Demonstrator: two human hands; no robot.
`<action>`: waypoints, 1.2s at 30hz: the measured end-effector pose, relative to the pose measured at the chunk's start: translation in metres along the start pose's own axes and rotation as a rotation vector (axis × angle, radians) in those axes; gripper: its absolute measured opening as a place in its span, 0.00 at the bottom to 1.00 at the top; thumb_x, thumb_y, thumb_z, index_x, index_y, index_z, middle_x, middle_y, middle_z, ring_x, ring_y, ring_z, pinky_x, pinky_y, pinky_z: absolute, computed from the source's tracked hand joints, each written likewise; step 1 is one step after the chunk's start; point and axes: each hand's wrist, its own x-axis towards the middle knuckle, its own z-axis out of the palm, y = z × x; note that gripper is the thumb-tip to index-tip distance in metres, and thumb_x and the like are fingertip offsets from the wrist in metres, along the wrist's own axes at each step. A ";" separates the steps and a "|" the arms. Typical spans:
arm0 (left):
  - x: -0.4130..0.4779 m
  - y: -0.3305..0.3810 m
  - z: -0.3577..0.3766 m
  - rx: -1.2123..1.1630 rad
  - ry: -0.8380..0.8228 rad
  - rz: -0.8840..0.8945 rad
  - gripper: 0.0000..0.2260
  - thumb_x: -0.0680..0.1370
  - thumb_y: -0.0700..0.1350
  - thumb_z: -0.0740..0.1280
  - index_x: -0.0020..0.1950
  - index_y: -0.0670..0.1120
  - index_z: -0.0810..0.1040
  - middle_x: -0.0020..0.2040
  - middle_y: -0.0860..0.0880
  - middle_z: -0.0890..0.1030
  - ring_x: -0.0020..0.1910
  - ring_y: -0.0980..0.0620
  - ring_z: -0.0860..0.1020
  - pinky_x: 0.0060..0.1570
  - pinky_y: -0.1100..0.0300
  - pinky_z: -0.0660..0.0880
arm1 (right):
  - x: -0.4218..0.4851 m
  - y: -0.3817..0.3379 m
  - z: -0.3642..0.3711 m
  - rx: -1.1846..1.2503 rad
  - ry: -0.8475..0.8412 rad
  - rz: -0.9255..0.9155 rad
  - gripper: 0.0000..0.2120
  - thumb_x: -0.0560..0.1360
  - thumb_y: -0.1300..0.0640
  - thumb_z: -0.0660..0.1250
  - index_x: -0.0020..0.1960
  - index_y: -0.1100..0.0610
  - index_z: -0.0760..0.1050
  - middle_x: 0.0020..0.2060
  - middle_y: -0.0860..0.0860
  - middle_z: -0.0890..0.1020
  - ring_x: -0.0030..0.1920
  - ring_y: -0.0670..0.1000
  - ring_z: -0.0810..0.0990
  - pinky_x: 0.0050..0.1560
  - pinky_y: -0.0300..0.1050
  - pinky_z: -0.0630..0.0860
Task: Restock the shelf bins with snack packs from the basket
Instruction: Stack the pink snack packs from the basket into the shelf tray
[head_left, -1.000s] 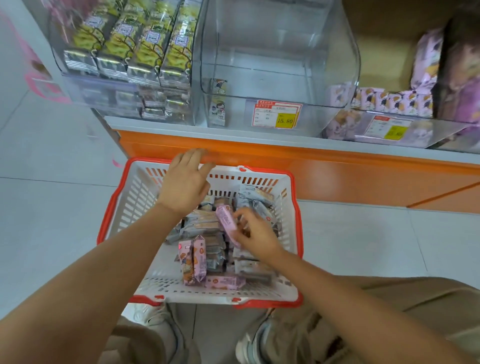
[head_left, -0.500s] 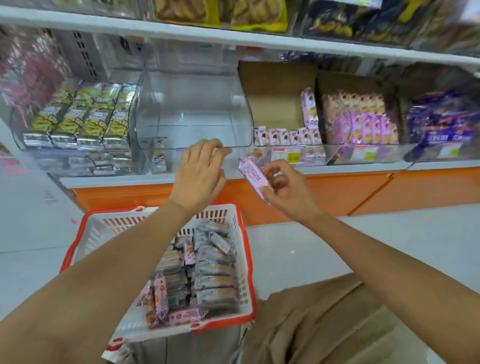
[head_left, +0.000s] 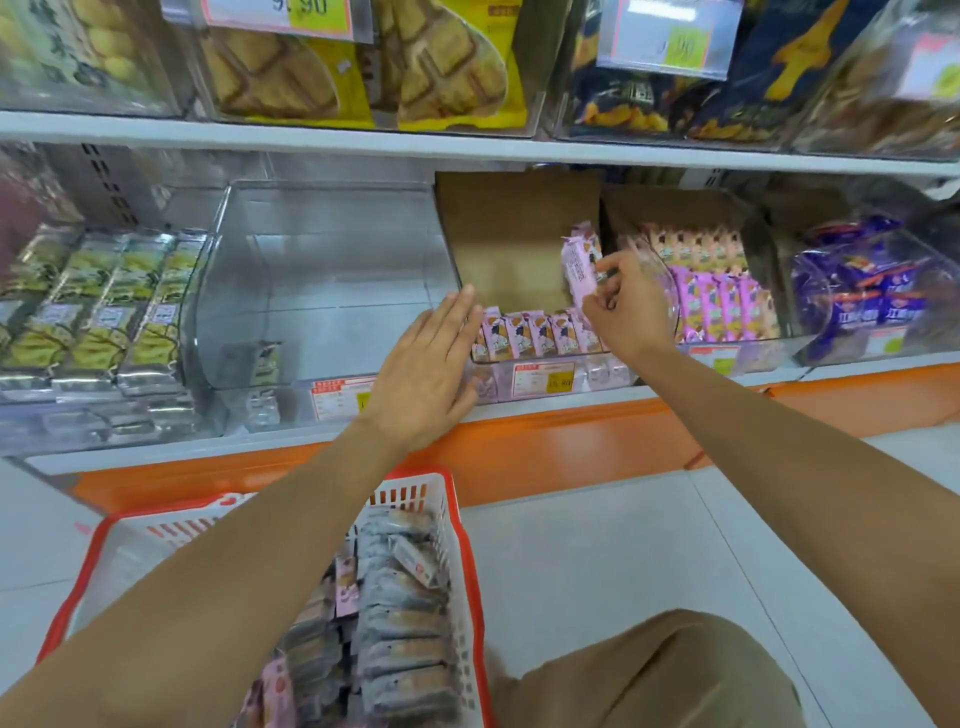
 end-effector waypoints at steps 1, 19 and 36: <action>0.001 -0.001 0.004 0.026 0.010 0.005 0.31 0.80 0.54 0.46 0.80 0.41 0.47 0.80 0.41 0.47 0.79 0.46 0.47 0.77 0.52 0.45 | 0.009 0.003 0.004 -0.025 0.006 0.000 0.15 0.74 0.65 0.67 0.59 0.58 0.71 0.38 0.52 0.77 0.34 0.45 0.73 0.40 0.39 0.69; 0.003 -0.003 0.023 0.162 0.096 0.041 0.32 0.82 0.52 0.51 0.78 0.35 0.45 0.79 0.36 0.49 0.79 0.40 0.49 0.77 0.46 0.54 | 0.065 0.031 0.054 -0.299 0.092 0.005 0.14 0.73 0.65 0.69 0.58 0.62 0.77 0.54 0.65 0.75 0.54 0.65 0.76 0.55 0.53 0.74; -0.057 -0.010 -0.006 0.095 0.059 0.018 0.27 0.74 0.47 0.61 0.73 0.41 0.68 0.71 0.41 0.70 0.69 0.41 0.66 0.68 0.45 0.61 | -0.043 -0.071 0.040 0.197 -0.084 -0.202 0.05 0.77 0.62 0.62 0.51 0.55 0.76 0.31 0.43 0.73 0.30 0.43 0.72 0.34 0.46 0.72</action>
